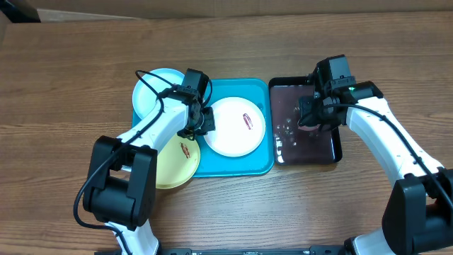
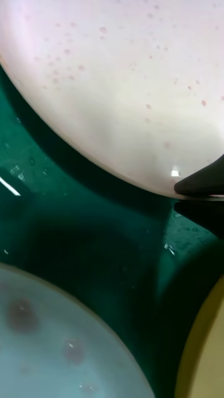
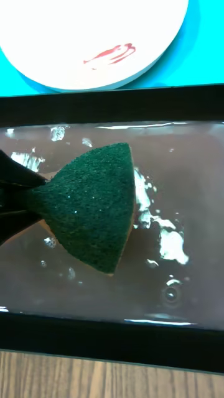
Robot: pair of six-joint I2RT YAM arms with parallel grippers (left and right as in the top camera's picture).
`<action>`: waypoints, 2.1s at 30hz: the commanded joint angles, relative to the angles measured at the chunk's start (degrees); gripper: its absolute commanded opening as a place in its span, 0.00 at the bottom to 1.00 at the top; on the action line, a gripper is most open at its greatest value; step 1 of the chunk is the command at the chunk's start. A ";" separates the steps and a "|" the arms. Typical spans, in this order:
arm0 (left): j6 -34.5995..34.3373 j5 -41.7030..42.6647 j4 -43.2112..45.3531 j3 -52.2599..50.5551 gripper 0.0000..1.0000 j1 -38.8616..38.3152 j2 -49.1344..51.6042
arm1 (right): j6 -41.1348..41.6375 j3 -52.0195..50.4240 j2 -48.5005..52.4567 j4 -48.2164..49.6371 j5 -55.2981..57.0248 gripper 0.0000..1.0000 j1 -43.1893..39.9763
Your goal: Clean dirty plates on tray and stack at the side
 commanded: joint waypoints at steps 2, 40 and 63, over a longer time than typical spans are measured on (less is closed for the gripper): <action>-3.30 0.98 -1.38 1.53 0.04 2.54 -0.04 | -0.04 1.01 -0.98 -1.40 -4.96 0.04 0.28; -3.58 4.79 -2.27 1.53 0.04 3.67 -0.04 | -3.45 5.90 1.88 1.92 2.05 0.04 1.88; -2.84 4.81 -1.75 1.53 0.04 3.67 -0.04 | -3.04 2.93 3.28 1.16 0.76 0.04 2.27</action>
